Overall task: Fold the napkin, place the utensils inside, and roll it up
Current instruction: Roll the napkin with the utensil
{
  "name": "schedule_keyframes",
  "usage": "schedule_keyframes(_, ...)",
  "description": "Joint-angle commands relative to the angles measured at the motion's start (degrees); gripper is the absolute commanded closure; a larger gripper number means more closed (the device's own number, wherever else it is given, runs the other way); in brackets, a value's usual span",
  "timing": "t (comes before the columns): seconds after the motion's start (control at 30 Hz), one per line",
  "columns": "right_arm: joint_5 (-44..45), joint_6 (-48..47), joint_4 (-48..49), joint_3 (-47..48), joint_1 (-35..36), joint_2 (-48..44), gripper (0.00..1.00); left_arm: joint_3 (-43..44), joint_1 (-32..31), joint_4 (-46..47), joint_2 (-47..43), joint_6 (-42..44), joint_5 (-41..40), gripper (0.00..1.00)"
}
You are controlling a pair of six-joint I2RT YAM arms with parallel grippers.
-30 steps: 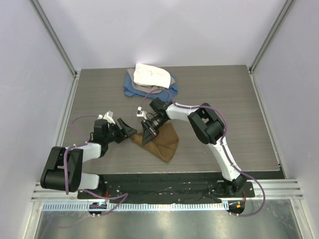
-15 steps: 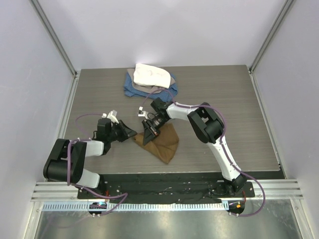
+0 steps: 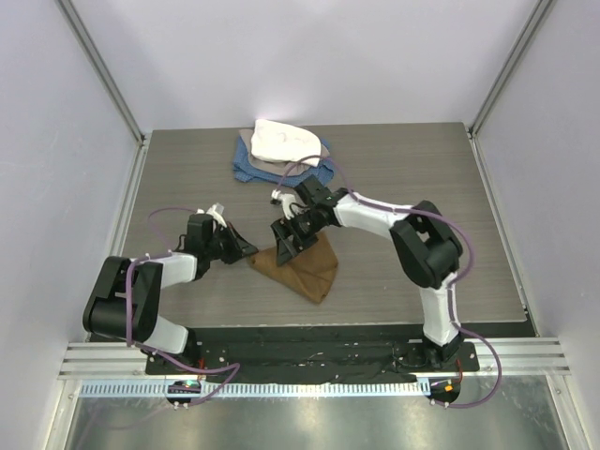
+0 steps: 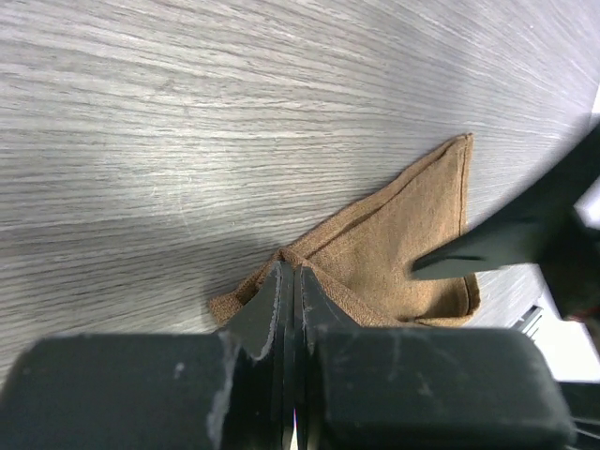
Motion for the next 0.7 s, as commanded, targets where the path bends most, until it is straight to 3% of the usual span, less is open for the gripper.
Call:
schedule_keyframes(0.0, 14.6, -0.6, 9.8, -9.8, 1.8, -14.2, 0.17, 2.7, -0.3, -8.5, 0.7, 2.5, -1.9, 1.0)
schedule_keyframes(0.2, 33.1, -6.3, 11.4, -18.3, 10.8, -22.2, 0.13, 4.9, -0.3, -11.9, 1.4, 2.5, -2.3, 1.0)
schedule_keyframes(0.33, 40.8, -6.8, 11.2, -21.2, 15.6, -24.9, 0.13, 5.4, -0.3, -13.2, 1.6, 2.5, -2.5, 1.0)
schedule_keyframes(0.67, 46.8, -7.3, 10.4, -25.0, 20.5, -23.4, 0.15, 5.8, -0.3, -14.0, 1.6, 2.5, -2.6, 1.0)
